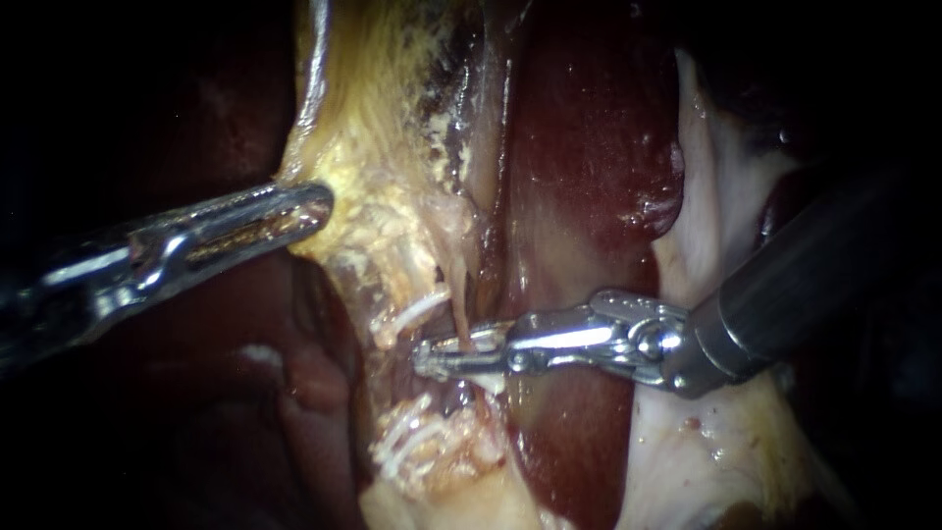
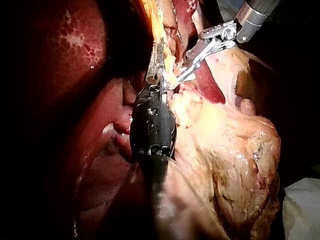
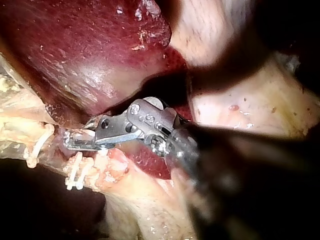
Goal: Going back second clip right tube
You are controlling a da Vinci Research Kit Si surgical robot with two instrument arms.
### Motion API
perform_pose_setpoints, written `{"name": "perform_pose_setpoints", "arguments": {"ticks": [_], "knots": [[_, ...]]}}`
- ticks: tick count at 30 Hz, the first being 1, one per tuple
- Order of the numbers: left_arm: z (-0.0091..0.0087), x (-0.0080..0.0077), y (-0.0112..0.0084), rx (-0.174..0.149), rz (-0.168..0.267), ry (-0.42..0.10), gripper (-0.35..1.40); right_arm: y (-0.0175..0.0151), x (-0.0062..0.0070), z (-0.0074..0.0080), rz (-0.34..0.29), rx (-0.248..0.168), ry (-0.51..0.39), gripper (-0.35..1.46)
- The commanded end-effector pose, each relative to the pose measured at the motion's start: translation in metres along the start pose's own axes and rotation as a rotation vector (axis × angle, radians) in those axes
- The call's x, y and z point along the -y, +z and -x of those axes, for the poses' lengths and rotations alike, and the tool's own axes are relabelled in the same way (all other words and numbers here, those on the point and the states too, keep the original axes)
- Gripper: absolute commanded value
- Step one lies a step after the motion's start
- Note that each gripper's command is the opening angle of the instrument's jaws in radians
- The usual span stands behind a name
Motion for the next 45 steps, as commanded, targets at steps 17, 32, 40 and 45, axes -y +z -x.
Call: {"name": "perform_pose_setpoints", "arguments": {"ticks": [17, 32, 40, 45], "knots": [[-0.0002, -0.0014, 0.0001, 0.01, 0.026, -0.019, -0.35, 0.0008, -0.0004, -0.0006, 0.031, -0.021, -0.163, 0.6], [-0.0002, -0.0013, 0.0, 0.008, 0.028, -0.019, -0.35, -0.0011, -0.0015, -0.0005, 0.034, -0.04, -0.166, 0.6], [-0.0002, -0.0014, 0.0, 0.008, 0.029, -0.02, -0.35, -0.0028, 0.0013, -0.0012, 0.019, -0.058, -0.284, 0.6], [-0.0002, -0.0014, 0.0, 0.008, 0.029, -0.02, -0.35, -0.0074, 0.0016, -0.0028, 0.013, -0.051, -0.45, 0.6]]}}
